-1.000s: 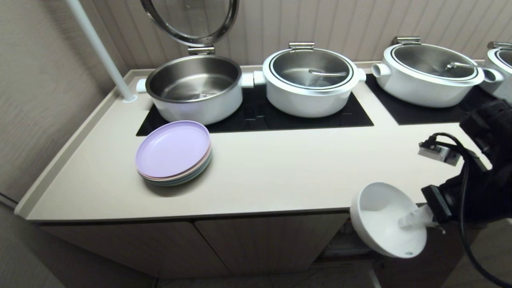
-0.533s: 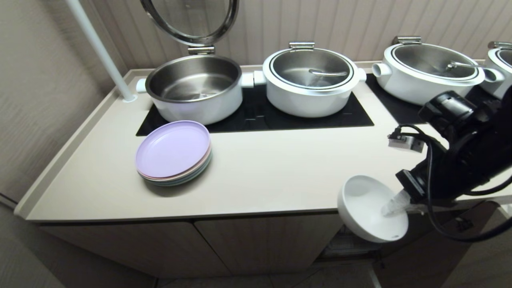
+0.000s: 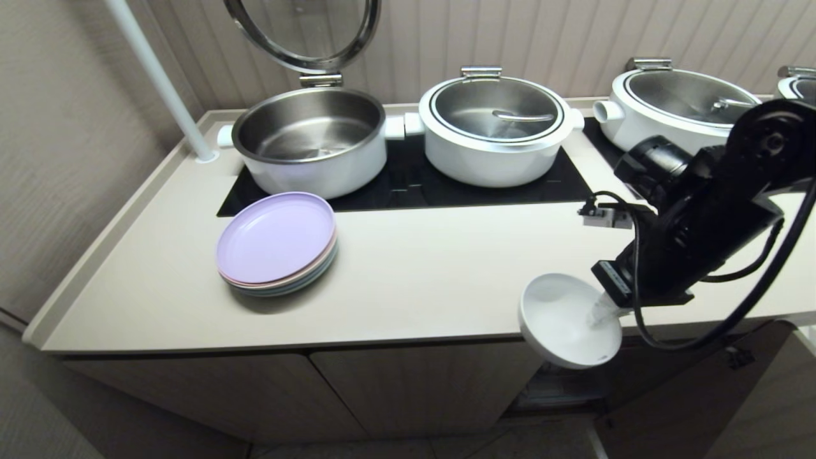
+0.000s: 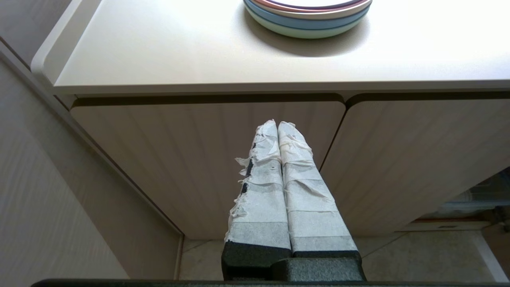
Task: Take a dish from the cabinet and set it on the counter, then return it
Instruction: Place it on the table
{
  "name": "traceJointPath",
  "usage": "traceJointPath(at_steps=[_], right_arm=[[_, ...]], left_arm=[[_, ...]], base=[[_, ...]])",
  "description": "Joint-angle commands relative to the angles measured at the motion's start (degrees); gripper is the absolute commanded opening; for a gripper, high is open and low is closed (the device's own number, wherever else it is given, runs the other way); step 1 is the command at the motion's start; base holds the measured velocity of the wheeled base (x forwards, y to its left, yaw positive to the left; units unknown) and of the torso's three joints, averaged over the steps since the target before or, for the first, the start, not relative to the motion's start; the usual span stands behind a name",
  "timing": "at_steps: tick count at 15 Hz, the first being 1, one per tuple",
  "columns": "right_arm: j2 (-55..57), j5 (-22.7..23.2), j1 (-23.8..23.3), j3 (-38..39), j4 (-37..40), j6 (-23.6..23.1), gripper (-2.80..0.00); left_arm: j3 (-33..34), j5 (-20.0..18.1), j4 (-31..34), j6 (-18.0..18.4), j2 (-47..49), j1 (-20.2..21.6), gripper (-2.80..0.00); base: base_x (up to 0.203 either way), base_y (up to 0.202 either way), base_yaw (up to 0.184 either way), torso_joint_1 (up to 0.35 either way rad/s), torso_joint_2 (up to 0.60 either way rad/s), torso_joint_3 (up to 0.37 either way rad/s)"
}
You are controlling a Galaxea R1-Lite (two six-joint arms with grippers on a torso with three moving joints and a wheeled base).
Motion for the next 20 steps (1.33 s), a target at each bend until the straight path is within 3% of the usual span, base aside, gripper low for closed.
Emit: traceJointPath(at_steps=[1, 5, 11, 14, 20], right_arm=[[1.79, -1.01, 0.38, -1.61, -0.30, 0.71, -2.80], [5.06, -2.29, 1.05, -8.53, -0.25, 8.20, -2.80], [7.53, -2.60, 1.08, -9.82, -0.46, 10.08, -2.80], [8.78, -2.60, 1.48, -13.15, -0.31, 16.02, -2.80], [9.88, -3.92, 1.47, -14.02, -0.35, 23.16, -2.80]], left_arm=[[0.00, 0.02, -0.05, -0.02, -0.02, 0.02, -2.80], [0.00, 0.02, 0.01, -0.02, -0.02, 0.02, -2.80], [0.00, 0.02, 0.01, -0.02, -0.02, 0.02, -2.80], [0.00, 0.02, -0.06, -0.02, -0.02, 0.02, -2.80], [0.00, 0.02, -0.06, -0.02, -0.02, 0.02, -2.80]], base=[[0.000, 0.000, 0.000, 0.000, 0.00, 0.000], [0.000, 0.000, 0.000, 0.000, 0.00, 0.000], [0.000, 0.000, 0.000, 0.000, 0.00, 0.000], [0.000, 0.000, 0.000, 0.000, 0.00, 0.000], [0.000, 0.000, 0.000, 0.000, 0.00, 0.000]])
